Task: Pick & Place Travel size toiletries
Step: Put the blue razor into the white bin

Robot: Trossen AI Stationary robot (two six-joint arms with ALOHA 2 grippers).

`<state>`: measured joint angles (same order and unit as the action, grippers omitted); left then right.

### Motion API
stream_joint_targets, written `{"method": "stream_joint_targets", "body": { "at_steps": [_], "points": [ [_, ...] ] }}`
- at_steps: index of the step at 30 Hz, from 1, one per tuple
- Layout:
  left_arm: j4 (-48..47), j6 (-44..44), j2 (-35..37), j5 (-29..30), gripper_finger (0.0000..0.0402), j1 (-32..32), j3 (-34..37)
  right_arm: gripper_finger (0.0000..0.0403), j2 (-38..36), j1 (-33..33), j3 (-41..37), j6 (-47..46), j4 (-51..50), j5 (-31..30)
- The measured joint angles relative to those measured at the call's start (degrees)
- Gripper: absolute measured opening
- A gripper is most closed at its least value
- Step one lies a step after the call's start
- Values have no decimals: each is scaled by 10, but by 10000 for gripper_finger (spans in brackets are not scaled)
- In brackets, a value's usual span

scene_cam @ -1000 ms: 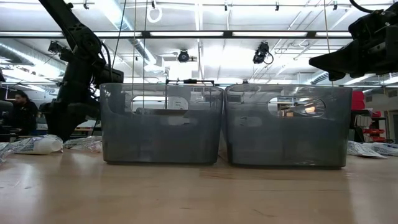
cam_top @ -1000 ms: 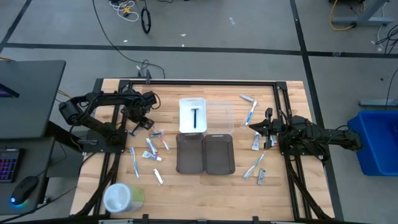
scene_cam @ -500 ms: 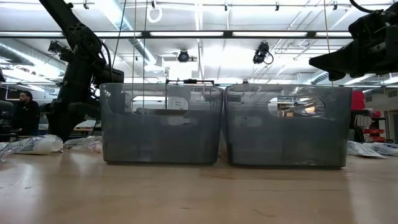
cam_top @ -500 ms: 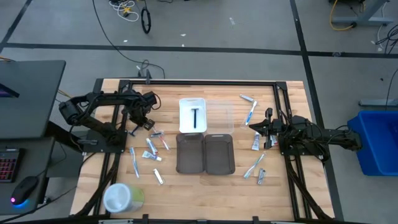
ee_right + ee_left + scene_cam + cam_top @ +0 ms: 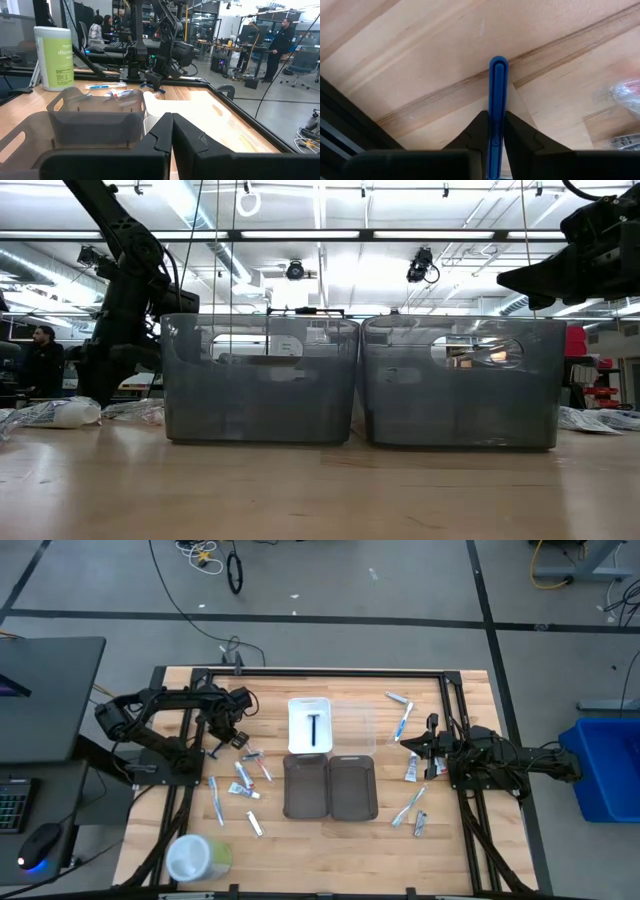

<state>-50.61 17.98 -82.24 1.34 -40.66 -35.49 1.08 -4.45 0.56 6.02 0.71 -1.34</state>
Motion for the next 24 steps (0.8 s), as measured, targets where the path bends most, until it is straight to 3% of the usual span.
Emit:
{"method": "stream_joint_targets", "body": {
  "at_steps": [24],
  "points": [
    [-39, -2, 25, 2, 49, 0, -71, 13, 0, 0, 0, 0, 0, 0]
  ]
}}
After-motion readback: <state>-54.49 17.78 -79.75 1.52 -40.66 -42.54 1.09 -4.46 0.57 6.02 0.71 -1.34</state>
